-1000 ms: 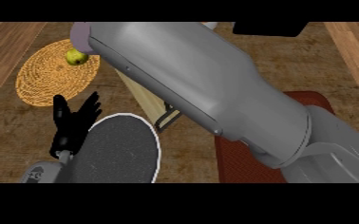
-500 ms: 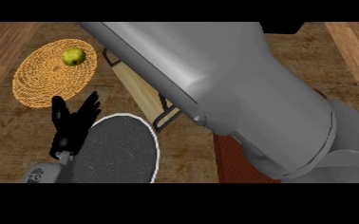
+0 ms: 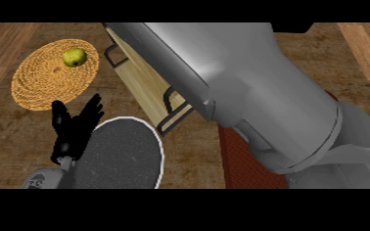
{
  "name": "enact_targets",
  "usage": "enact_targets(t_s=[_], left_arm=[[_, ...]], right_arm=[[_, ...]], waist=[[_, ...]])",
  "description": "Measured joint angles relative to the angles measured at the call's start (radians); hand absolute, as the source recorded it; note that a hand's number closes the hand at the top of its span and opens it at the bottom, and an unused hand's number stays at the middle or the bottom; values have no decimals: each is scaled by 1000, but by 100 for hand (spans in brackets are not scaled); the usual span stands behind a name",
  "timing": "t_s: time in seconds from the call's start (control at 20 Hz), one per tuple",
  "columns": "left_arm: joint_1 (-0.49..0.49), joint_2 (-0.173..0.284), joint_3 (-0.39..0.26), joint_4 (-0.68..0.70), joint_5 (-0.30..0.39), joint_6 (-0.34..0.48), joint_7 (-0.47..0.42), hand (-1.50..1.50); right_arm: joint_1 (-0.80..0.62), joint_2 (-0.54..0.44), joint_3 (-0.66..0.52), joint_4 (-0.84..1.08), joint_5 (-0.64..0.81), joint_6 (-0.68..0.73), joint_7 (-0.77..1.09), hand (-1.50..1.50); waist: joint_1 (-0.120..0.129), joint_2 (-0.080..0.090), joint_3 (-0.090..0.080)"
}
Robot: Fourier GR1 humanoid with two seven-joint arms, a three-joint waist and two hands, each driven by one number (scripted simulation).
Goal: Pick the eggplant from the tray and place it in the tiered shelf
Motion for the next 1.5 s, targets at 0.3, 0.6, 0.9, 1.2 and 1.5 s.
enact_targets(t_s=[0.3,0.6,0.9,1.2,1.5], left_arm=[[6,-5,3,-21,2,2,16,0],[2,20,26,-26,14,-22,35,0],[22,12,30,-28,9,-28,20,0],[17,11,37,-26,2,-30,30,0],[16,5,44,-16,-2,-31,22,0]], right_arm=[[25,0,7,39,3,-15,-21,150],[47,0,11,79,12,-37,-42,150],[69,2,-10,102,24,-83,-86,150],[80,3,-1,89,20,-84,-84,150],[68,-1,-32,106,29,-132,-88,-150]], waist=[[0,2,0],[0,4,-1],[-5,5,0],[-2,4,0],[-12,3,1]])
